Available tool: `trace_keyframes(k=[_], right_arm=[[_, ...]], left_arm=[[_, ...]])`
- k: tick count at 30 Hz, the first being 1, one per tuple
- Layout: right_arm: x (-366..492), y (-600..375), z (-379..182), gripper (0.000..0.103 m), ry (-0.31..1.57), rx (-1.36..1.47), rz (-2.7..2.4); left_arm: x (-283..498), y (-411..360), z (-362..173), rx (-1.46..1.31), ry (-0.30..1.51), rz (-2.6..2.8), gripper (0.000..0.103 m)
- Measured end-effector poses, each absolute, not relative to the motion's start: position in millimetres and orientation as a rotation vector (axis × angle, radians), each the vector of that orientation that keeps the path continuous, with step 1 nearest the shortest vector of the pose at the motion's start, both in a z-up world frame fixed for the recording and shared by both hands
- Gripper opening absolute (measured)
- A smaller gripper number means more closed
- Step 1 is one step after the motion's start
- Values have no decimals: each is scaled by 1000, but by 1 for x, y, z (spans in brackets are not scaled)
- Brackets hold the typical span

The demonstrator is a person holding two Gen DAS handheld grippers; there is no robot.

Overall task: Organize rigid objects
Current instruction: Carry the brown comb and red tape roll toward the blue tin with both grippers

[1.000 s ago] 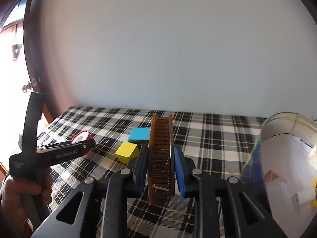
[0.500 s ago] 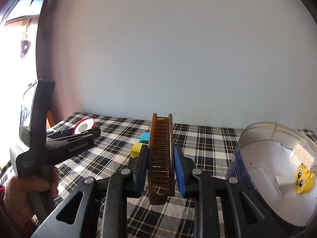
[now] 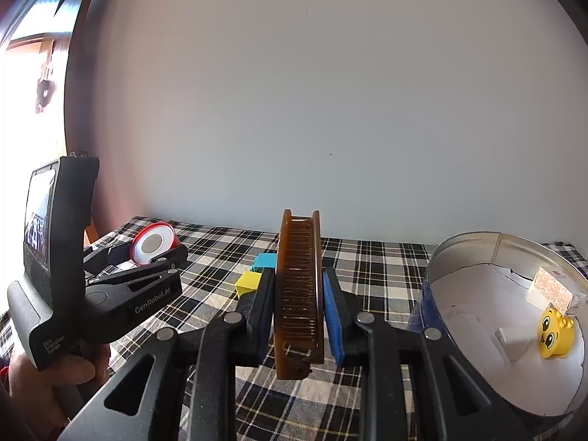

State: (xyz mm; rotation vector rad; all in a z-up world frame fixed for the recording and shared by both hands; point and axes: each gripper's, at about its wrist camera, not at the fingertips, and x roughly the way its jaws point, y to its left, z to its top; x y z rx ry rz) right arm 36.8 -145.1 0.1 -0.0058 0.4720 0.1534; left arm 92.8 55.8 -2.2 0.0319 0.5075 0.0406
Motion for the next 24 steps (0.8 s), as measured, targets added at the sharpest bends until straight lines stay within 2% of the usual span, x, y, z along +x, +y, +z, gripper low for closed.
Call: trace_keyframes(k=[24], right_arm=[[13, -157, 8, 28, 440, -23, 139]], left_arm=[[57, 23, -4, 10, 503, -44, 54]])
